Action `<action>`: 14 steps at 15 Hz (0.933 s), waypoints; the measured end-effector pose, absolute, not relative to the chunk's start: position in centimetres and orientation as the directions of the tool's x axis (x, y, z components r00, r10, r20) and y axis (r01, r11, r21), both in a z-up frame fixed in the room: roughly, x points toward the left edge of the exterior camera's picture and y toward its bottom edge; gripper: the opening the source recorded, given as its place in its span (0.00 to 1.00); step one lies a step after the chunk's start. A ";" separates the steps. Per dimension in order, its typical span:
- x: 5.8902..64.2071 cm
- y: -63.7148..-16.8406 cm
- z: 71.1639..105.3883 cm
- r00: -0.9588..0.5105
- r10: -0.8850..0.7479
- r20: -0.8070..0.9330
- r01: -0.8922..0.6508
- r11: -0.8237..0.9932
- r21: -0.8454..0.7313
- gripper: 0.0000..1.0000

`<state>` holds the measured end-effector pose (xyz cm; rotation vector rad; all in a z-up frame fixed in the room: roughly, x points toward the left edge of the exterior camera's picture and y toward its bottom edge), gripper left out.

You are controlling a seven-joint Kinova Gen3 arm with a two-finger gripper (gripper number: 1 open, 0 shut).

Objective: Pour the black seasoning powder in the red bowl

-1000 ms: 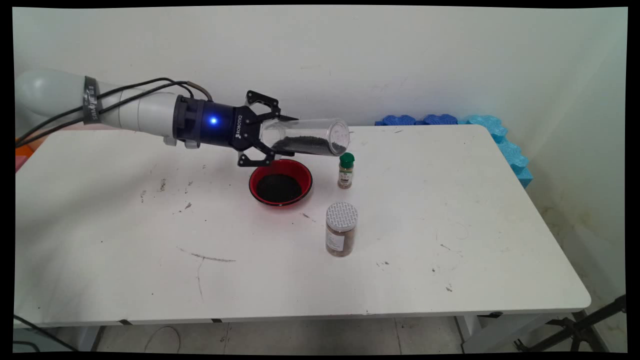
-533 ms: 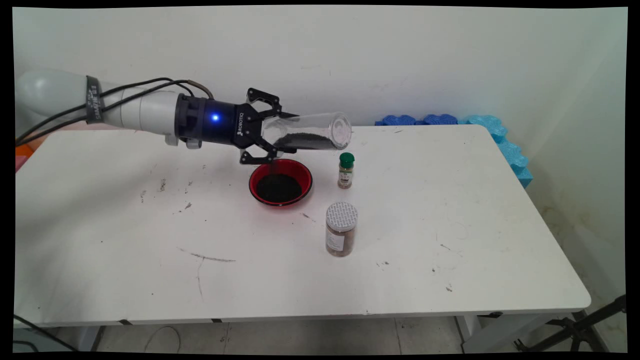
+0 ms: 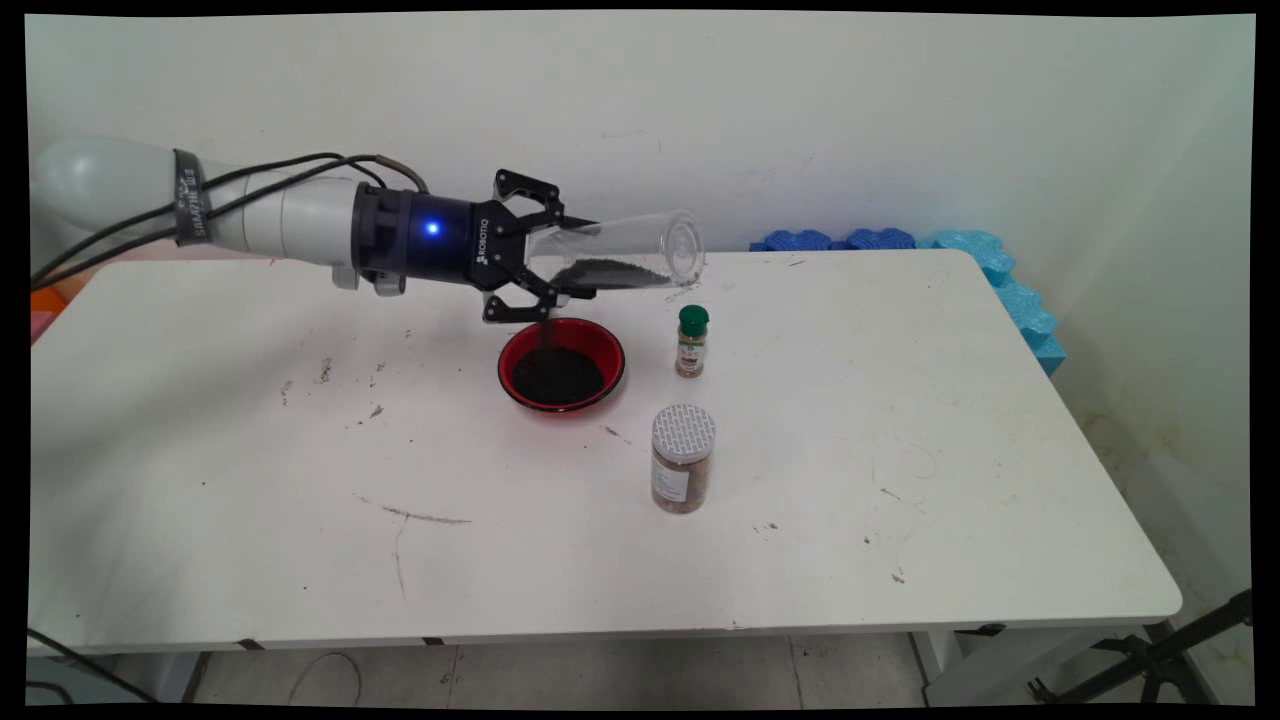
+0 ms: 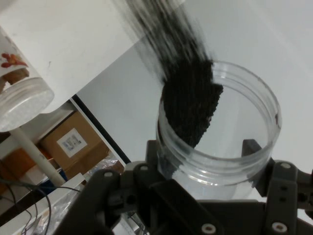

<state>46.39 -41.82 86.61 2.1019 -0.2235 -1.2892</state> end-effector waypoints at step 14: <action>46.1 -42.0 87.0 0.487 -0.444 -0.752 0.221 -0.770 0.598 0.00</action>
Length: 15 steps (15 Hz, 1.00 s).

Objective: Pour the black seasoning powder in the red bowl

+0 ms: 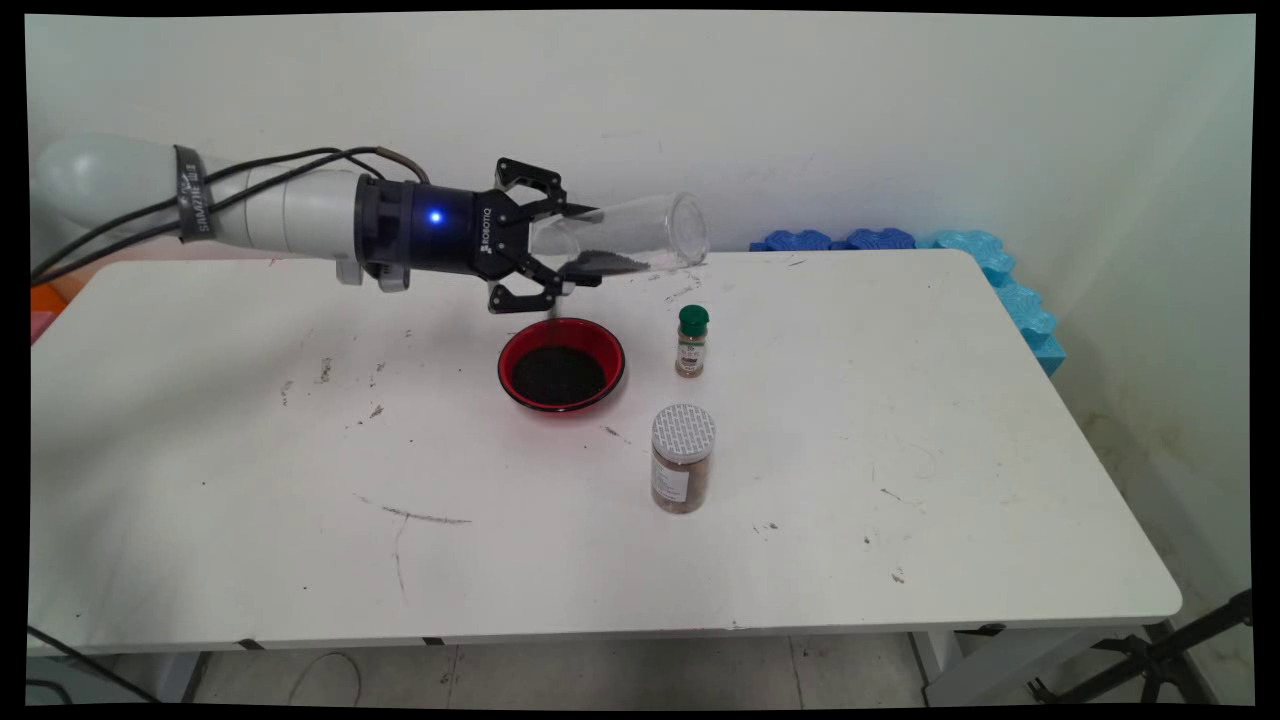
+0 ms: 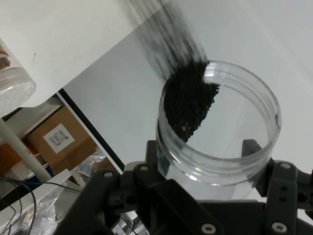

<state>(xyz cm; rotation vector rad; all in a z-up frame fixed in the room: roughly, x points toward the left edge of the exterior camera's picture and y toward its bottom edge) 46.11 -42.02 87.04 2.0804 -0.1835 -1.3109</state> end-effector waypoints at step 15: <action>44.9 -42.2 87.6 0.451 -0.417 -0.789 0.277 -0.775 0.568 0.00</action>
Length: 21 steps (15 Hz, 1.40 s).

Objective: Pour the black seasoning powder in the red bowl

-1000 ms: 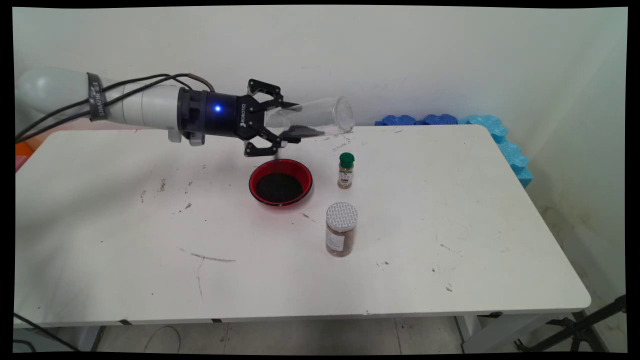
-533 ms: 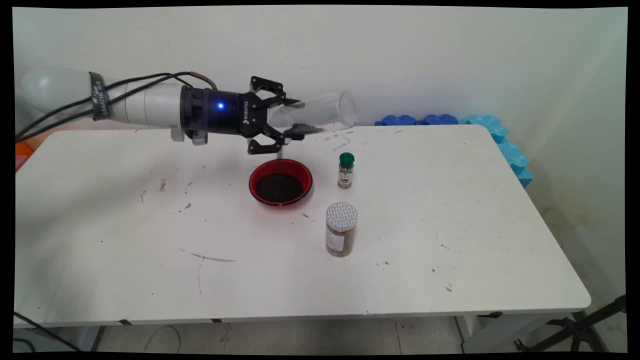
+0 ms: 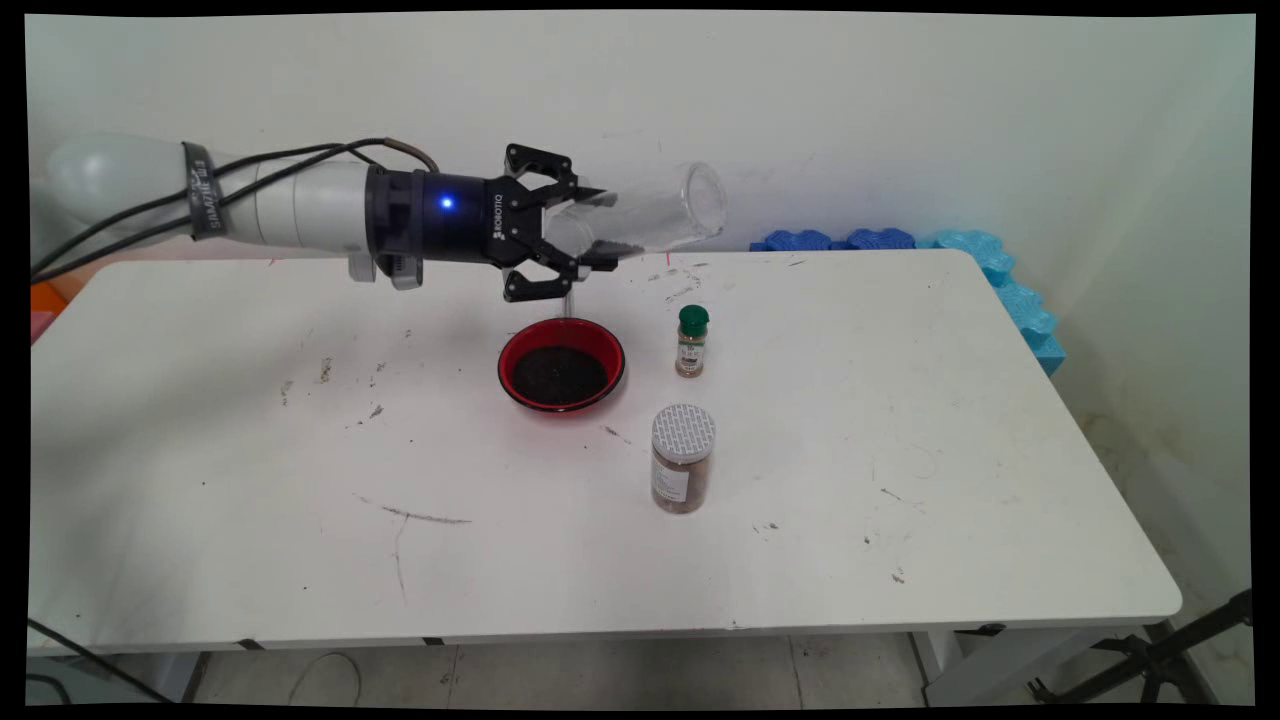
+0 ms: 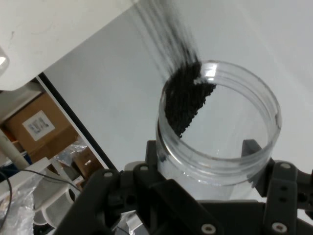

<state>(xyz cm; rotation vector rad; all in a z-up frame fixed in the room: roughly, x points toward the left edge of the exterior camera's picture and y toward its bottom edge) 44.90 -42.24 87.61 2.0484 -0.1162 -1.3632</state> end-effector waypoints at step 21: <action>44.4 -42.2 87.7 0.392 -0.293 -0.872 0.419 -0.787 0.453 0.00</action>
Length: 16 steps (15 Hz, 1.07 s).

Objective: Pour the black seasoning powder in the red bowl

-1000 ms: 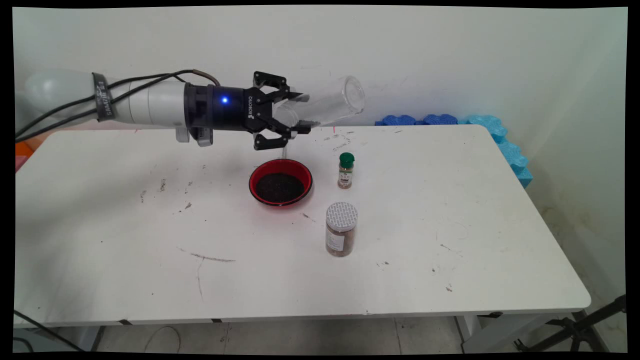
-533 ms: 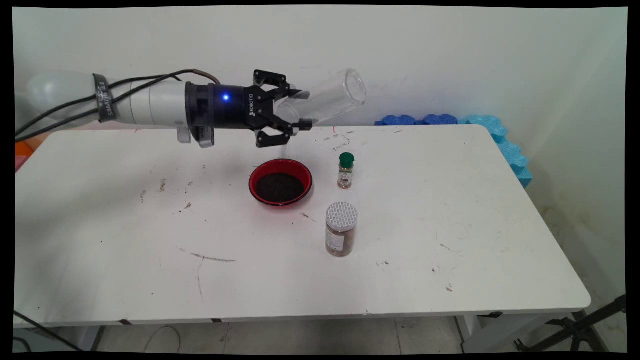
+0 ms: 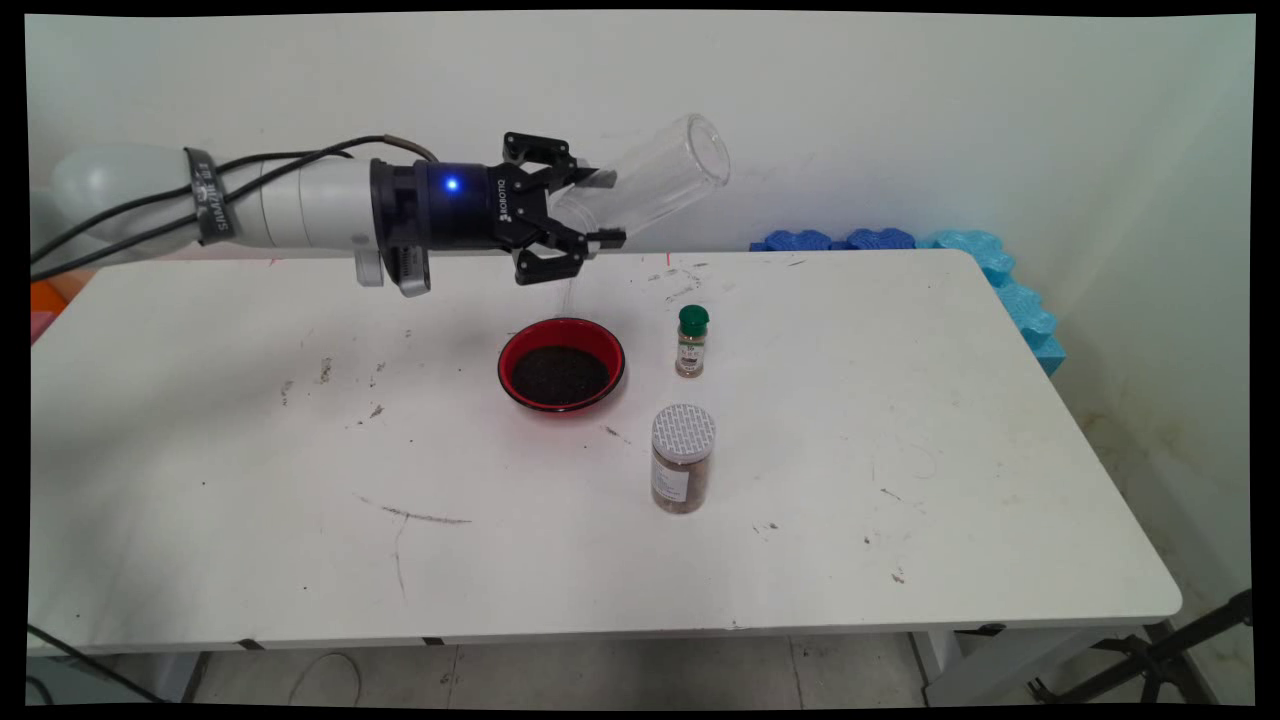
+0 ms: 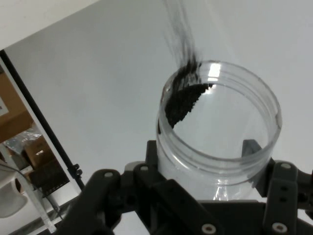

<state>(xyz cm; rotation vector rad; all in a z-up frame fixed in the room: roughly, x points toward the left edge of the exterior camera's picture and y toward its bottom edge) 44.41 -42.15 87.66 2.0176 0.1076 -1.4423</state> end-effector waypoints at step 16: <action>44.4 -41.5 88.0 0.359 -0.234 -0.903 0.481 -0.783 0.394 0.00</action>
